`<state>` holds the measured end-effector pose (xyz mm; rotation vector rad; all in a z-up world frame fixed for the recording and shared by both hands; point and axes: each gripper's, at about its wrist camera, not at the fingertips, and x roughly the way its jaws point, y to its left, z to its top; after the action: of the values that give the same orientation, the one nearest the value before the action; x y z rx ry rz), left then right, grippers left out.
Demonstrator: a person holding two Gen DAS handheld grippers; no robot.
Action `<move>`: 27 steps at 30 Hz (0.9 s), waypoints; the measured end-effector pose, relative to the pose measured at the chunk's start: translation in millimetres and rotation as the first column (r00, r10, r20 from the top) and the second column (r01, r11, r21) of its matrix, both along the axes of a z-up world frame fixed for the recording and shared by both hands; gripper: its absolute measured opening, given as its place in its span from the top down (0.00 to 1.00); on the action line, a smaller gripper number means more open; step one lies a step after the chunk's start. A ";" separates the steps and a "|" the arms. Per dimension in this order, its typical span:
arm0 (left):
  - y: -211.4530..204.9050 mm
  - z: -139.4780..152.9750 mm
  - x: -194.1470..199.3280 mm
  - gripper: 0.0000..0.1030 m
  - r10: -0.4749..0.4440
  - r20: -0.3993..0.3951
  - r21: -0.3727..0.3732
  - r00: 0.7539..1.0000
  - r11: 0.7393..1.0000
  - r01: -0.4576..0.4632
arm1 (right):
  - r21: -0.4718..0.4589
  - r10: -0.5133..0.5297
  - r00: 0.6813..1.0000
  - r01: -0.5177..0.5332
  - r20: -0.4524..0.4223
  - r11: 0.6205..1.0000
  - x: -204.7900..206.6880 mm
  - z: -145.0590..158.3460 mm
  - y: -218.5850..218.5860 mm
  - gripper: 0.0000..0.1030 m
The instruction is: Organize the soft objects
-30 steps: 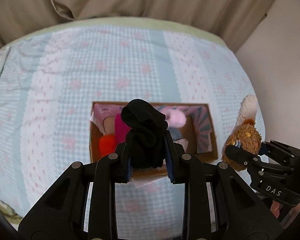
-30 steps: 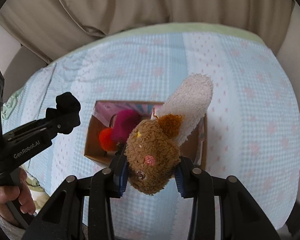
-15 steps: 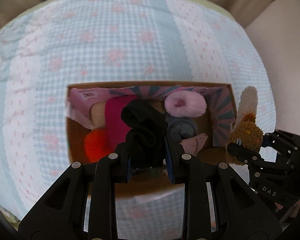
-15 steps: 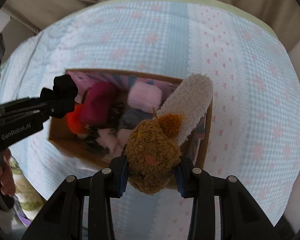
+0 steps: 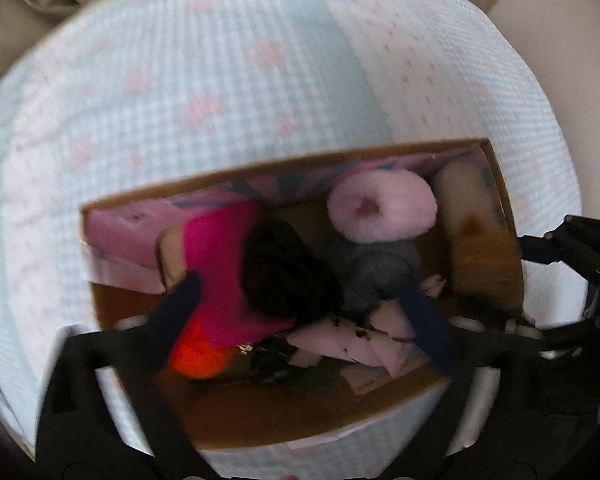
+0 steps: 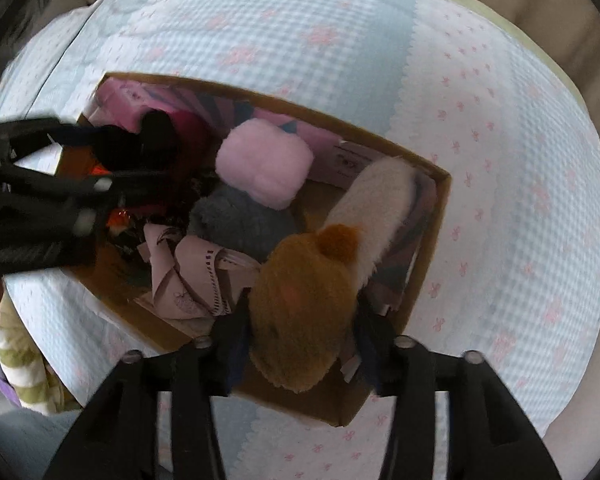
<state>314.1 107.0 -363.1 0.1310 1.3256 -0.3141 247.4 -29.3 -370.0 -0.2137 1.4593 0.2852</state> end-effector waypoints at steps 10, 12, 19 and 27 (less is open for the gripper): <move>12.2 19.5 -13.3 0.00 0.061 0.011 -0.029 0.998 0.998 -0.060 | 0.049 -0.036 0.997 0.033 0.061 0.998 -20.5 11.7 -4.2 0.01; 15.8 22.2 -16.7 0.00 0.064 0.023 -0.035 0.998 0.997 -0.063 | 0.052 -0.046 0.996 0.042 0.070 0.998 -23.3 16.0 -5.5 0.01; 27.3 57.3 -29.3 0.00 0.075 0.088 -0.065 0.993 0.995 -0.069 | 0.080 -0.109 0.984 0.098 0.142 0.992 -35.9 51.2 -9.7 0.01; 36.4 150.9 -63.5 0.00 0.114 0.225 -0.108 0.968 0.990 -0.091 | 0.147 -0.232 0.929 0.196 0.288 0.970 -59.3 142.4 -16.5 0.01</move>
<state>250.6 143.4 -212.3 0.0160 1.0802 -0.2662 188.0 -45.8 -227.6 -0.0011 1.1443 0.1495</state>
